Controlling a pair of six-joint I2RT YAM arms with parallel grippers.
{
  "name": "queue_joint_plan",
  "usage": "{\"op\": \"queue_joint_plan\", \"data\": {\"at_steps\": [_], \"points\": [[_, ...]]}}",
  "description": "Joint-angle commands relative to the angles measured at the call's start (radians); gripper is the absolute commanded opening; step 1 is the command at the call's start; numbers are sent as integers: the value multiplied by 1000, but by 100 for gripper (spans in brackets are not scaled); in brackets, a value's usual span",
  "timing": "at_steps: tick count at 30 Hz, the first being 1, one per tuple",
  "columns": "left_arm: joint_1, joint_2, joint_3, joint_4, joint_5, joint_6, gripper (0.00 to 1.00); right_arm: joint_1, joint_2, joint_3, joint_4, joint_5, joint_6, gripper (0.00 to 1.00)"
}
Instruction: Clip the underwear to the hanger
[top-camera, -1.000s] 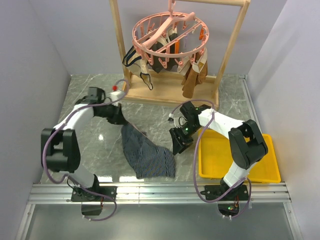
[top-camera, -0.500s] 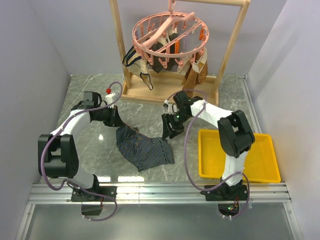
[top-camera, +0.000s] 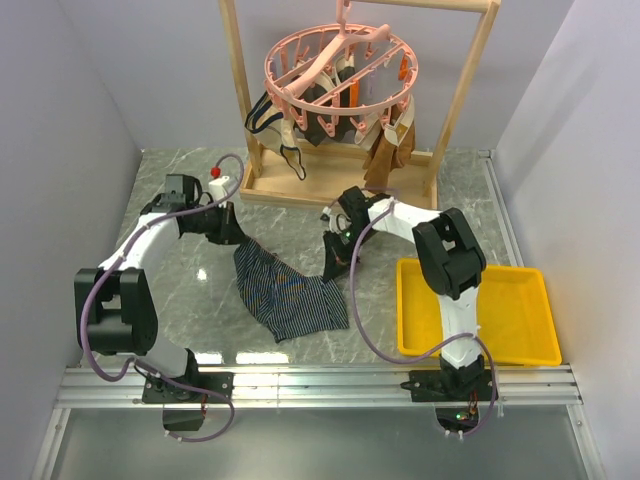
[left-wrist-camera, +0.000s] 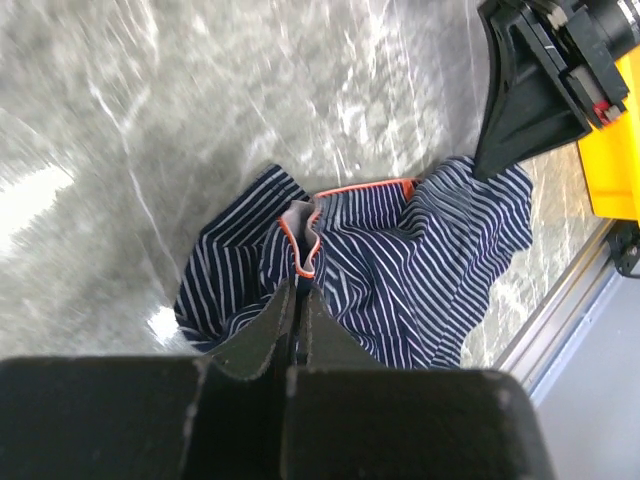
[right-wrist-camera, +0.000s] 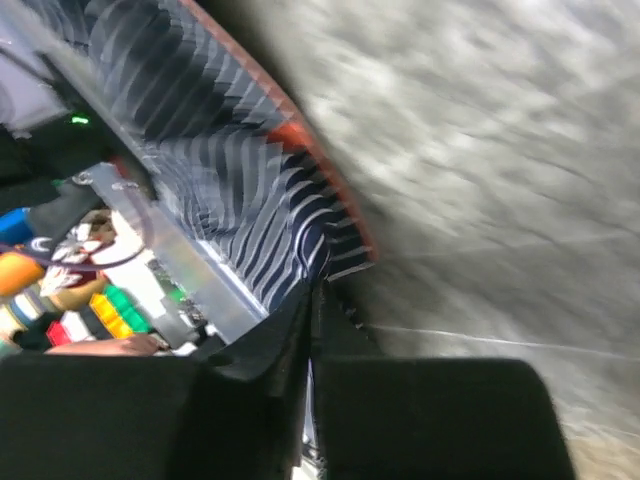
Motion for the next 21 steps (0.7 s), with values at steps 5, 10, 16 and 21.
{"op": "queue_joint_plan", "data": {"at_steps": [5,10,16,21], "points": [[10,2,136,-12,5,10,1,-35,-186,116,27,-70,-22,0],[98,-38,228,-18,75,40,1,-105,-346,165,3,1,-137,0],[116,-129,225,-78,162,181,1,-114,-568,57,13,85,-342,0],[116,-302,123,-154,201,296,1,-108,-748,-87,53,93,-412,0]]}}
